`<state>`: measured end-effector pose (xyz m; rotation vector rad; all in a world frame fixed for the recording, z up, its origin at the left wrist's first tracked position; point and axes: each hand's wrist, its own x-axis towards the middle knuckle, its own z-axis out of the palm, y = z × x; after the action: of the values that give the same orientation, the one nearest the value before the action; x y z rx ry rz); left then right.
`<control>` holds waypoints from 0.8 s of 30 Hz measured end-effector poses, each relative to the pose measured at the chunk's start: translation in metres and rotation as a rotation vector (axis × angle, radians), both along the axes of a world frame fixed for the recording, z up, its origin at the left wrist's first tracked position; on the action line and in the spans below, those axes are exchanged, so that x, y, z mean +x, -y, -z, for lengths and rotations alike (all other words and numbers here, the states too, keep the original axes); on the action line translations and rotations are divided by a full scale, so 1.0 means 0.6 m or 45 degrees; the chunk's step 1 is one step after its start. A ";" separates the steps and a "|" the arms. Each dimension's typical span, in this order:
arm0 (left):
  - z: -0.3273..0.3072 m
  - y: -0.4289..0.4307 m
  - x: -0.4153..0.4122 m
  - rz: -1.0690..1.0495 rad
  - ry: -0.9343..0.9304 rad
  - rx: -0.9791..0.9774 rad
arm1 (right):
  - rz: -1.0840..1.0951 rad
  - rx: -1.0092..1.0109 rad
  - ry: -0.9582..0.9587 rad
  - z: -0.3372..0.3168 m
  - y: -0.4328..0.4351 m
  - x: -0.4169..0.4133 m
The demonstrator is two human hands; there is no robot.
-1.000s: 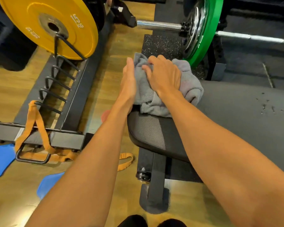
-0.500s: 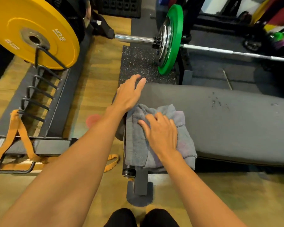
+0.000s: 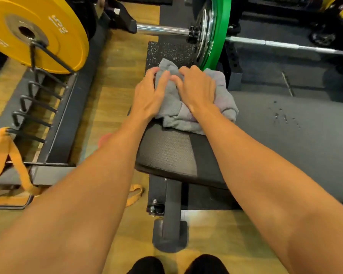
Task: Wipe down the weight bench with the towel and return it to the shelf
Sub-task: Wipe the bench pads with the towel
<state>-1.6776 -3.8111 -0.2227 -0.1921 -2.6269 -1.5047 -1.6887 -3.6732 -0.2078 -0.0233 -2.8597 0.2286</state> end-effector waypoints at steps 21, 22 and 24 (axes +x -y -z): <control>0.016 -0.177 0.027 0.078 -0.088 0.158 | 0.004 -0.024 -0.042 0.011 -0.165 0.030; 0.014 -0.178 0.025 0.070 -0.094 0.154 | -0.001 -0.009 -0.021 0.011 -0.166 0.001; 0.011 -0.179 0.027 0.086 -0.069 0.141 | 0.018 0.010 0.011 0.008 -0.164 -0.025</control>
<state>-1.6615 -3.7034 -0.2294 -0.3097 -2.5112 -1.6365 -1.7039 -3.5749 -0.2129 -0.0436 -2.8678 0.2152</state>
